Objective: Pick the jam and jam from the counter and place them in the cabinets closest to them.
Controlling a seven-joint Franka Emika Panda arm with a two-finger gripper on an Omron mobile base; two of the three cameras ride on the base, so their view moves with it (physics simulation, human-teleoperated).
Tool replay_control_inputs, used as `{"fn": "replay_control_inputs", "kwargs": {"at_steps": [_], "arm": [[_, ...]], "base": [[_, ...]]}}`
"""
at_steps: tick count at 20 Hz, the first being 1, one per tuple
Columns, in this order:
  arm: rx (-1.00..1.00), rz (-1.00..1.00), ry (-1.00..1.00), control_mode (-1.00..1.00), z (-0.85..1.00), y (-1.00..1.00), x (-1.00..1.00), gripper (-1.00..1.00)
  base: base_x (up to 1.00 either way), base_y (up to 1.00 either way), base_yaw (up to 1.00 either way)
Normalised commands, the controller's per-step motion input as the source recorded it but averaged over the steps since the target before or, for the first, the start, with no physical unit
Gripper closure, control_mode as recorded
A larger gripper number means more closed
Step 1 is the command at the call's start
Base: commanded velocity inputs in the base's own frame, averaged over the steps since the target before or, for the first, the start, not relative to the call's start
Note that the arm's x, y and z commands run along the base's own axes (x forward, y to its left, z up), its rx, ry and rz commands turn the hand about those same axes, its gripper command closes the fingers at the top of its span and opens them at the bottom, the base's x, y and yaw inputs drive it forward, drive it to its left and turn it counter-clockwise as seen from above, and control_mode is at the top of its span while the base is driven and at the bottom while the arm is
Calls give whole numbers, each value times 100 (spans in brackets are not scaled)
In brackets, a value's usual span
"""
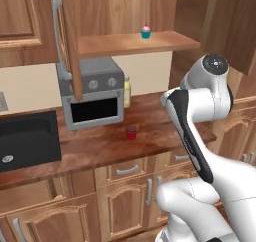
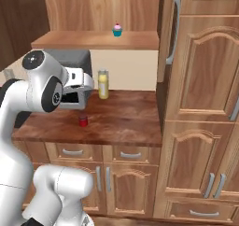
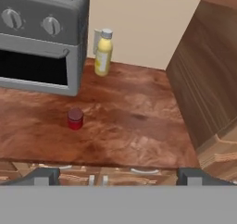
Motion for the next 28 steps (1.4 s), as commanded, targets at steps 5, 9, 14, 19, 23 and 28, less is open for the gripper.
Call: {"fn": "replay_control_inputs", "kwargs": {"at_steps": [5,9,14,19,23,28], "arm": [[0,0,0,100,0,0,0,-100],[0,0,0,100,0,0,0,-100],[0,0,0,100,0,0,0,-100],[0,0,0,100,0,0,0,-100],[0,0,0,100,0,0,0,-100],[0,0,0,100,0,0,0,-100]], "base": [[51,0,-3],[50,0,-4],[49,0,-3],[46,0,-1],[39,0,0],[28,0,0]]}}
